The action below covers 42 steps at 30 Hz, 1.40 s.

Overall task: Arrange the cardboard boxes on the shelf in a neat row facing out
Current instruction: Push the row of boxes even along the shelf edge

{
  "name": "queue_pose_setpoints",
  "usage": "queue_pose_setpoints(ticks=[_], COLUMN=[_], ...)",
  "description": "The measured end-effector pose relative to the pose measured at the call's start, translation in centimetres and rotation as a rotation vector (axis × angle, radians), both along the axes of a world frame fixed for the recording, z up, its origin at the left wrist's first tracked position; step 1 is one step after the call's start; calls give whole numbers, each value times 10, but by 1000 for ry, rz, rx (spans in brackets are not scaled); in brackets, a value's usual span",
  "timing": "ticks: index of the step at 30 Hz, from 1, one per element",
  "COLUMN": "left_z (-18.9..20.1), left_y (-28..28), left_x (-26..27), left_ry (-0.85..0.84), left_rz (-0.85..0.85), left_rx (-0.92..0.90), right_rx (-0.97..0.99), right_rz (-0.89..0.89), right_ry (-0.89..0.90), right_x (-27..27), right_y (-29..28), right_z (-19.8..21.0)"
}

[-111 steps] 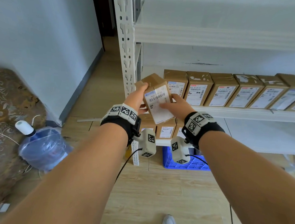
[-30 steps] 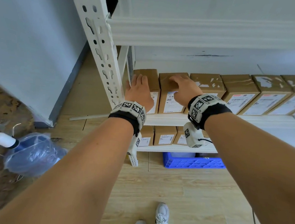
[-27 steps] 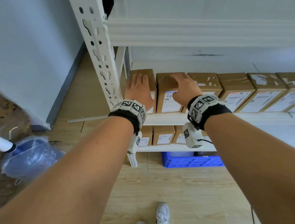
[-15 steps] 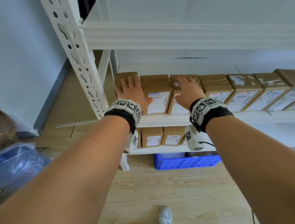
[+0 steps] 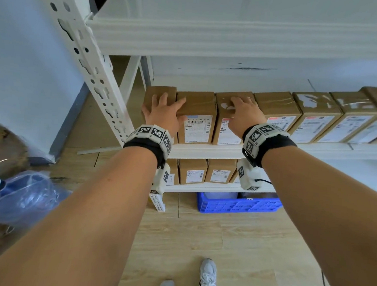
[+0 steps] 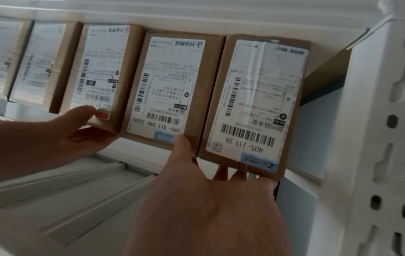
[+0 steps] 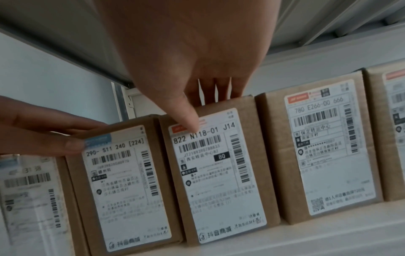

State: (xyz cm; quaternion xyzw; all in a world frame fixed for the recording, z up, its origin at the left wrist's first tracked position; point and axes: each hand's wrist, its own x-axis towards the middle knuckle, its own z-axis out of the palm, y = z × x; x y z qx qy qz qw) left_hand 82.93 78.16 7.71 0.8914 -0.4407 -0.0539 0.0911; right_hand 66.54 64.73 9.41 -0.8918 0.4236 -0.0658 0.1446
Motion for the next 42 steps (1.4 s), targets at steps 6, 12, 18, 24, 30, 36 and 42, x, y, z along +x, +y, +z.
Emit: queue_pose_setpoints(ticks=[6, 12, 18, 24, 30, 36, 42], left_z=[0, 2, 6, 12, 13, 10, 5], left_y=[1, 1, -9, -49, -105, -150, -168], left_x=[3, 2, -10, -52, -112, -159, -177], left_ry=[8, -20, -94, -108, -48, -15, -32], left_rz=[-15, -20, -48, -178, -289, -310, -268], left_rx=[11, 26, 56, 23, -7, 50, 75], right_rx=[-3, -24, 25, -19, -49, -42, -27], right_rz=[-7, -1, -2, -49, -97, -120, -57], right_ry=[19, 28, -20, -63, 41, 81, 34], right_x=[3, 2, -7, -40, -94, -133, -156], right_y=[2, 2, 3, -19, -72, -121, -144], right_z=[2, 1, 7, 7, 17, 8, -1])
